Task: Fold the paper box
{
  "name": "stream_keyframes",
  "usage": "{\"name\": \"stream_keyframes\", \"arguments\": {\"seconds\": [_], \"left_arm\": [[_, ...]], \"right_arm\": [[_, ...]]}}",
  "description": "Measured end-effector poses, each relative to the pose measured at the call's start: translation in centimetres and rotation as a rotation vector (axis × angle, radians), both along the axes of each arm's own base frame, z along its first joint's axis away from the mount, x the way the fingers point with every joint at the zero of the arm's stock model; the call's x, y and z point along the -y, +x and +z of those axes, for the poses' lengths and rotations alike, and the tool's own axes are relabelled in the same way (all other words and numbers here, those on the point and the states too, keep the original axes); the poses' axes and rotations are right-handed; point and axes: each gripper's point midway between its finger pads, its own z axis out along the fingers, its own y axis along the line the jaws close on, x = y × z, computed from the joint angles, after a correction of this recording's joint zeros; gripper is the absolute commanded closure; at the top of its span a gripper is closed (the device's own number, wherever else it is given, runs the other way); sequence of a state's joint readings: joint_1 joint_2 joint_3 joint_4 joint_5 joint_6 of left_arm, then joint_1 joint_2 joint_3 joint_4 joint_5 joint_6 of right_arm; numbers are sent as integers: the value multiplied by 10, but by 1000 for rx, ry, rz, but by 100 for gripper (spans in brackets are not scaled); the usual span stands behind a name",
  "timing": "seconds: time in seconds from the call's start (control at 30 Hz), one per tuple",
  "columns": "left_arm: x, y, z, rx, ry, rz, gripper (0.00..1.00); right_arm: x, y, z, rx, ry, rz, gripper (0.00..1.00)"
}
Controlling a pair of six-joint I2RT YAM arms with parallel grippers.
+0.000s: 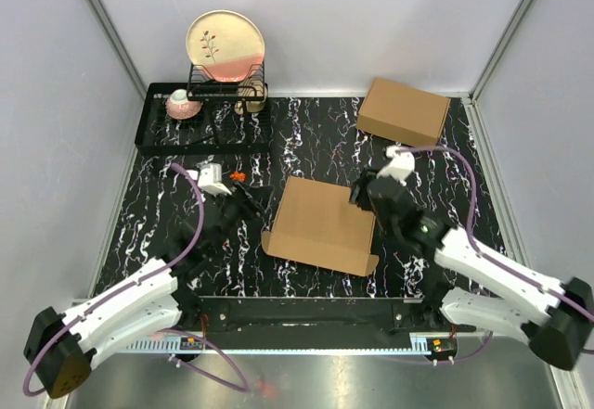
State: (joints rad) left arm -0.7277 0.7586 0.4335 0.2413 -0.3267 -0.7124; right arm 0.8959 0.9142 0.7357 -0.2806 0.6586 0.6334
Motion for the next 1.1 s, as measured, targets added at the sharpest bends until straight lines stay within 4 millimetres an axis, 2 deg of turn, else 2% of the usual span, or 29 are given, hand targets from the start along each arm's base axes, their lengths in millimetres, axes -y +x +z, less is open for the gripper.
{"name": "stream_keyframes", "arguments": {"seconds": [0.03,0.1,0.13,0.17,0.23,0.3,0.37,0.43,0.53,0.73,0.8,0.93,1.1], "left_arm": [[4,-5,-6,-12,-1,-23,52],[17,-23,-35,-59,6,-89,57],[24,-34,-52,-91,21,-129,60],[31,-52,-78,-134,51,-182,63],[36,-78,-110,-187,99,-255,65],[40,-99,-128,-205,127,-322,70],[46,-113,-129,-193,123,-373,74],[51,-122,-122,-164,100,-411,76],[56,-128,-119,-143,83,-439,77],[56,-135,-135,-158,118,-464,85],[57,-140,-137,-157,124,-484,90],[67,-150,-126,-111,108,-551,94],[77,-171,-136,-99,166,-667,96]], "right_arm": [[-1,13,-2,-11,-28,-3,74],[0,38,-12,-49,-70,-9,94],[3,50,-21,-74,-95,-13,98],[3,58,-30,-96,-120,-7,100],[-2,68,-49,-151,-167,31,100],[-13,74,-64,-195,-201,86,100],[-23,79,-76,-230,-222,131,100],[-30,84,-89,-262,-235,163,100],[-33,86,-106,-306,-244,190,100],[-37,85,-130,-359,-266,220,100],[-40,90,-127,-350,-261,224,100],[-45,94,-129,-347,-257,233,100],[-46,97,-129,-340,-254,233,100]]}}
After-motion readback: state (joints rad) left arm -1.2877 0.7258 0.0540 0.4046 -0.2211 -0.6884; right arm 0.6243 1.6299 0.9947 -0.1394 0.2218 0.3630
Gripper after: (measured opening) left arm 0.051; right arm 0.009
